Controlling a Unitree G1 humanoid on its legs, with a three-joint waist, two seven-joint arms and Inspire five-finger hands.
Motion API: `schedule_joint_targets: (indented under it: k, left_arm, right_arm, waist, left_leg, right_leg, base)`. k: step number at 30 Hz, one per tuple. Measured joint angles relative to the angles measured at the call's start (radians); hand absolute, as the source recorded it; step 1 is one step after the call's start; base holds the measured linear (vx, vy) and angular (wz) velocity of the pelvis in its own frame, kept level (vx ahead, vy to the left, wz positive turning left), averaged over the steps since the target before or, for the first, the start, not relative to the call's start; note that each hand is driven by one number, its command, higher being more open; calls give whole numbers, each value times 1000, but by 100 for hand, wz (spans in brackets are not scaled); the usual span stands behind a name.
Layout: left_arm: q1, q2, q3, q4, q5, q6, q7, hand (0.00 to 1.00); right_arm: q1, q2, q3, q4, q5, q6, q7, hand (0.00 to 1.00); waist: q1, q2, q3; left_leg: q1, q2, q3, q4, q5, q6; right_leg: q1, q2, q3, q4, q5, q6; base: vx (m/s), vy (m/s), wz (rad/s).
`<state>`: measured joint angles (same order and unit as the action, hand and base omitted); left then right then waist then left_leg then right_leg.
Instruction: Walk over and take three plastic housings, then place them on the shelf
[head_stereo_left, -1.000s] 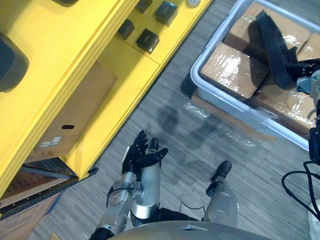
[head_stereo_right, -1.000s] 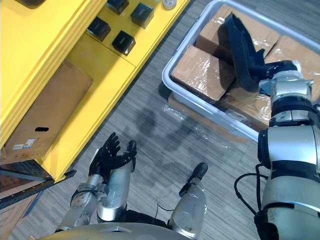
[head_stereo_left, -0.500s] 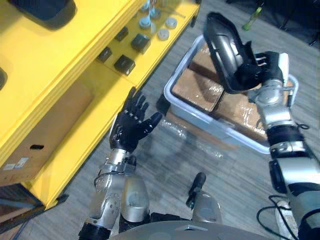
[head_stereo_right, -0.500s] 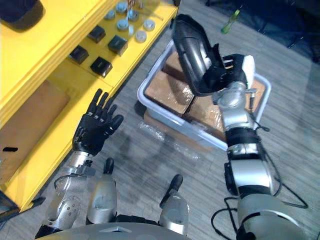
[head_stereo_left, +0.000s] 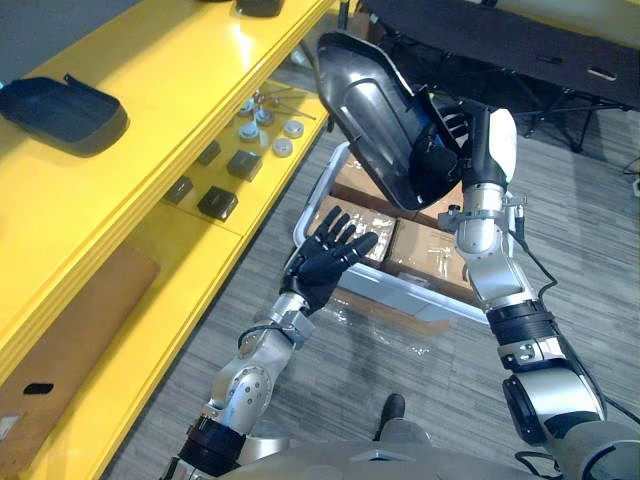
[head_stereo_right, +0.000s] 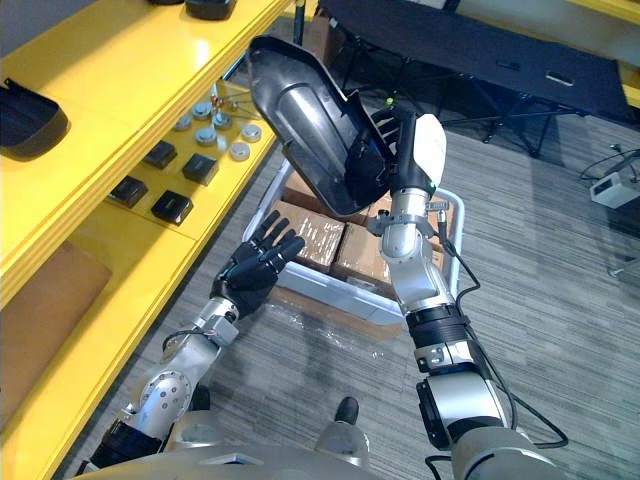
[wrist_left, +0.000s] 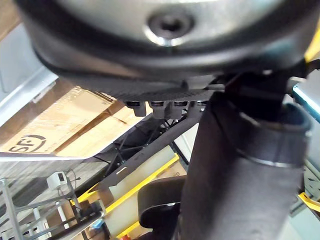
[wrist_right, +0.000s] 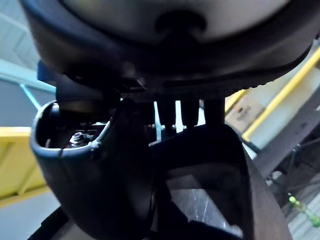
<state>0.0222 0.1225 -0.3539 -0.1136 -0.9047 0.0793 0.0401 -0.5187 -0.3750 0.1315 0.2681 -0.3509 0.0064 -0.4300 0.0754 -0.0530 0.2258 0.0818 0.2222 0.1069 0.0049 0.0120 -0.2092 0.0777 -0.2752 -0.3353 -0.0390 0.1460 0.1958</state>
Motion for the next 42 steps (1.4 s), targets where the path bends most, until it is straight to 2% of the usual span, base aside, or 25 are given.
schedule_joint_targets:
  k: [5,7,12,23,24,33,37,42]
  left_arm:
    - [-57,-8,-3,0,12,-51,45,100]
    - [-65,-13,-7,0,12,-85,73,100]
    - [-65,-31,4,7,8,-121,118,100]
    - [-70,-47,15,43,44,-120,217,100]
    - [-69,-47,15,51,45,-121,225,0]
    - [-69,-53,17,120,43,-128,281,0]
    - [-69,-93,52,175,43,-167,350,0]
    - [-69,-90,55,181,50,-197,365,0]
  right_arm:
    - [43,22,52,-2,-27,-41,12,0]
    - [59,43,81,-5,-27,-47,33,0]
    - [95,77,122,-7,-26,-63,87,0]
    - [140,149,211,-6,-1,-89,102,0]
    - [161,160,214,-3,21,-89,100,0]
    - [235,199,234,5,64,-95,62,0]
    - [266,207,266,-11,87,-154,50,0]
    - [283,263,273,-19,110,-173,26,0]
  waist:
    - [-2,2,-42]
    - [-5,2,-48]
    - [-9,3,-56]
    - [-21,4,-92]
    - [-21,4,-102]
    - [-25,2,-131]
    - [-33,1,-135]
    - [-31,-8,-145]
  left_leg:
    - [6,0,6,0,-1,0]
    - [15,0,9,0,-3,1]
    - [13,-2,12,5,-3,1]
    - [14,-2,2,8,-3,1]
    - [15,-2,-3,8,-3,1]
    - [15,-3,-3,7,-4,0]
    - [16,-1,0,7,-4,0]
    - [16,-1,1,7,-6,-2]
  right_leg:
    - [1,0,0,-1,2,-2]
    - [9,0,1,-2,3,-3]
    - [12,1,1,-18,17,-6]
    - [23,1,-12,-18,17,-6]
    - [29,1,-20,-19,17,-6]
    - [29,1,-25,-21,17,-7]
    - [29,3,-25,-27,17,-7]
    - [29,4,-25,-31,18,-9]
  base:
    - [-45,7,-6]
    - [-55,12,-5]
    - [-28,10,-2]
    - [-7,6,2]
    - [-9,16,8]
    - [-1,2,1]
    - [-8,8,-2]
    - [0,0,0]
